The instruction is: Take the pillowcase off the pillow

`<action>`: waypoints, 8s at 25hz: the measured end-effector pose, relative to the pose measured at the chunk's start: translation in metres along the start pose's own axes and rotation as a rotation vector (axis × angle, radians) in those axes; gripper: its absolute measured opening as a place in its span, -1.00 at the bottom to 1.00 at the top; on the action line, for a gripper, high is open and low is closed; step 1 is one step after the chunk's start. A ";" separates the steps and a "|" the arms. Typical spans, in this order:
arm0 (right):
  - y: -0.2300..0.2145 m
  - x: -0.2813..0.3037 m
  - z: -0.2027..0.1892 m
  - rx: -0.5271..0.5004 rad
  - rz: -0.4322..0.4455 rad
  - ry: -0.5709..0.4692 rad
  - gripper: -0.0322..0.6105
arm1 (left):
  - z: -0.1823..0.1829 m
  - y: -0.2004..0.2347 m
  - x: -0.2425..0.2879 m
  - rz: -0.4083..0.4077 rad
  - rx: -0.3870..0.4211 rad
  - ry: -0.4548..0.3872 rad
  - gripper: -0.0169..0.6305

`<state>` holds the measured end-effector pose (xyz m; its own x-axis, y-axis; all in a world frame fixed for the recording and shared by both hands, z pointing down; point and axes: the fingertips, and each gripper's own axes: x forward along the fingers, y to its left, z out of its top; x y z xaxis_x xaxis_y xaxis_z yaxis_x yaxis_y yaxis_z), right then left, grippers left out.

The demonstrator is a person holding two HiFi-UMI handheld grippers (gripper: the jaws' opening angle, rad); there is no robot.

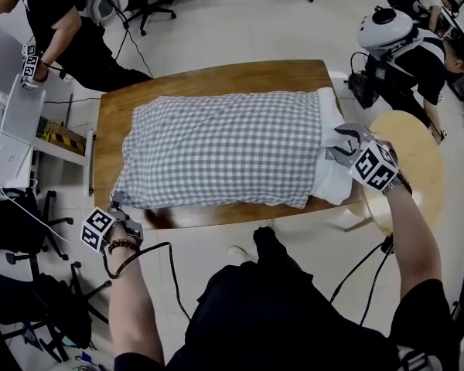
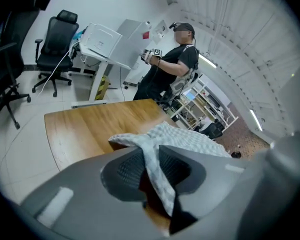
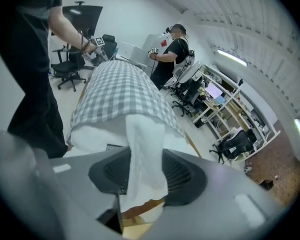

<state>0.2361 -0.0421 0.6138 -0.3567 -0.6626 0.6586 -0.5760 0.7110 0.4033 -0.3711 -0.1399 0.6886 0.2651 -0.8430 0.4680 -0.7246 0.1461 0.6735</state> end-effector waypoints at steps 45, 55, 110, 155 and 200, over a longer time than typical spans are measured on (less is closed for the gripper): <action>-0.051 0.093 0.035 0.103 0.410 0.124 0.83 | 0.031 -0.064 0.211 0.103 0.464 0.543 0.29; -0.040 0.114 0.032 0.112 0.410 0.109 0.67 | 0.014 -0.032 0.224 0.137 0.496 0.640 -0.20; -0.153 0.025 0.043 0.039 -0.113 0.197 -0.84 | 0.142 -0.034 0.128 0.259 0.706 0.331 -0.92; -0.101 0.070 0.043 -0.384 0.315 0.399 0.45 | -0.065 -0.171 0.122 -0.488 1.695 0.870 0.03; -0.100 0.135 0.018 -0.200 0.310 0.285 -0.04 | -0.105 -0.072 0.200 -0.424 1.721 1.219 -0.22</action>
<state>0.2324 -0.2065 0.6513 -0.2573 -0.3406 0.9043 -0.3110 0.9152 0.2562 -0.1991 -0.2650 0.7941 0.1850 0.0769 0.9797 -0.0493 -0.9949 0.0874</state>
